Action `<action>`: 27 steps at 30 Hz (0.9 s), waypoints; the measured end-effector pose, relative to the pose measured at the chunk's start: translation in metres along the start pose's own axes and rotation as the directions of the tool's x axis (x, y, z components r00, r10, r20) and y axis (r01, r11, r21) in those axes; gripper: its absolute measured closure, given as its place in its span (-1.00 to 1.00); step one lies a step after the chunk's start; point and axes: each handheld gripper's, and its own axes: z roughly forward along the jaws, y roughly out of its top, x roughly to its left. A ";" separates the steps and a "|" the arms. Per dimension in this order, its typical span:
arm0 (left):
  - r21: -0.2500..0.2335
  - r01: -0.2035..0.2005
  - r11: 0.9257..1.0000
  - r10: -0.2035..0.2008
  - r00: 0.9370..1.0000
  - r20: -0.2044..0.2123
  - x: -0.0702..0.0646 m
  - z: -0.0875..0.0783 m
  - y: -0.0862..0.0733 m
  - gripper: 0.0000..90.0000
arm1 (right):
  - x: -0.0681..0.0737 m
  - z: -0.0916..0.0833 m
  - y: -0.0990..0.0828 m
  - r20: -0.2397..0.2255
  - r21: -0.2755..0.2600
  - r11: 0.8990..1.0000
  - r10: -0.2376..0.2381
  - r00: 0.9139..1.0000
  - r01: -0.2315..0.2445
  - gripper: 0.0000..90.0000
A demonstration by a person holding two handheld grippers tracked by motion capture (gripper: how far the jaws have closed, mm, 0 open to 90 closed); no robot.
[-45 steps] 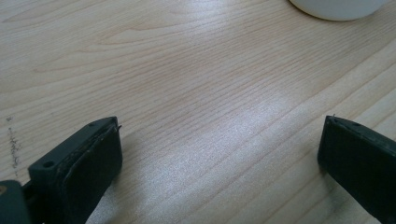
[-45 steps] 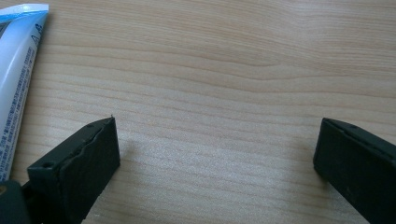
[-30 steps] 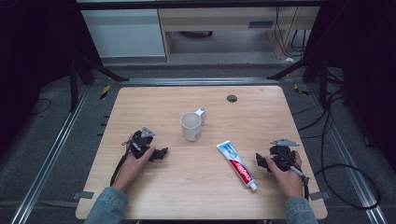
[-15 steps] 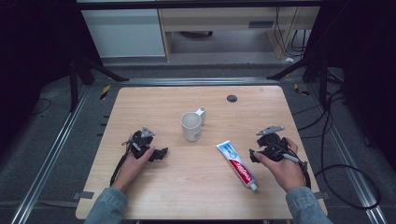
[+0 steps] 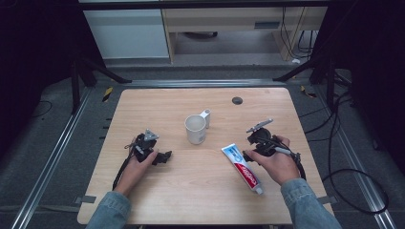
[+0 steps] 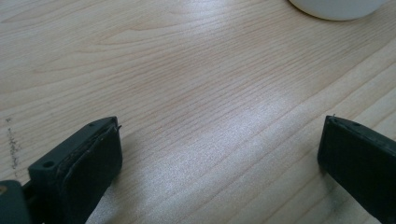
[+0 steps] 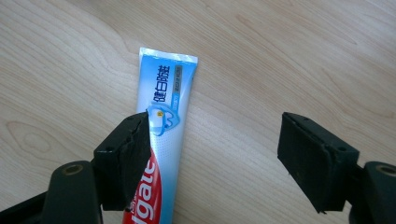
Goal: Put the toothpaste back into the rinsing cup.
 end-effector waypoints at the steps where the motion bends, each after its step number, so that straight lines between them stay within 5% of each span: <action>1: 0.000 0.000 1.000 0.000 1.000 0.000 0.000 0.000 0.000 -1.00 | 0.001 0.001 0.001 0.003 0.005 1.000 -0.003 1.000 0.003 -0.43; 27: 0.000 0.000 1.000 0.000 1.000 0.000 0.000 0.000 0.000 -1.00 | 0.013 0.024 0.014 -0.074 0.087 0.996 0.007 0.997 0.000 -0.19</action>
